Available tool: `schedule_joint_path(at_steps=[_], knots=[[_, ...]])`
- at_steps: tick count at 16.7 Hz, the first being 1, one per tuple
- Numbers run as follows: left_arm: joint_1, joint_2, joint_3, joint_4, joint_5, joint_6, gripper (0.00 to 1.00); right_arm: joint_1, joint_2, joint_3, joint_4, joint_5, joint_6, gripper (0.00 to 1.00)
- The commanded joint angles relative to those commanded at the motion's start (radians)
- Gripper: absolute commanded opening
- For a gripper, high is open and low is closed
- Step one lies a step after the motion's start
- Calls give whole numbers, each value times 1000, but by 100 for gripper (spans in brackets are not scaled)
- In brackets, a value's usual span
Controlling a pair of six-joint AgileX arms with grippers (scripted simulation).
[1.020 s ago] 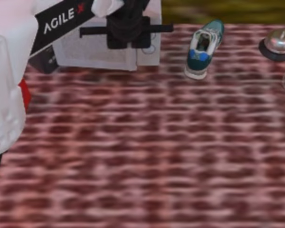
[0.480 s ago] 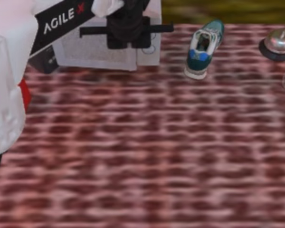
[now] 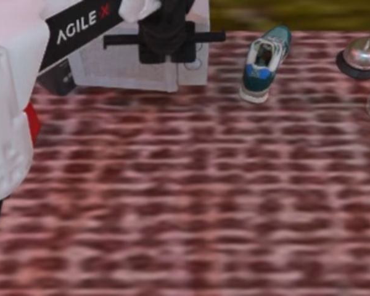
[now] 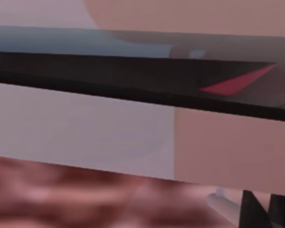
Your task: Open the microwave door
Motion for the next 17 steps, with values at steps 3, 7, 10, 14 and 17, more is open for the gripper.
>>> schedule_joint_path(at_steps=[3, 7, 10, 14, 17], knots=[[5, -27, -40, 22, 3, 24, 0, 0, 0, 0, 0, 0, 0, 100], [14, -97, -150, 79, 32, 88, 0, 0, 0, 0, 0, 0, 0, 100], [15, -111, -170, 91, 40, 101, 0, 0, 0, 0, 0, 0, 0, 100], [15, -111, -170, 91, 40, 101, 0, 0, 0, 0, 0, 0, 0, 100], [15, -111, -170, 91, 40, 101, 0, 0, 0, 0, 0, 0, 0, 100]])
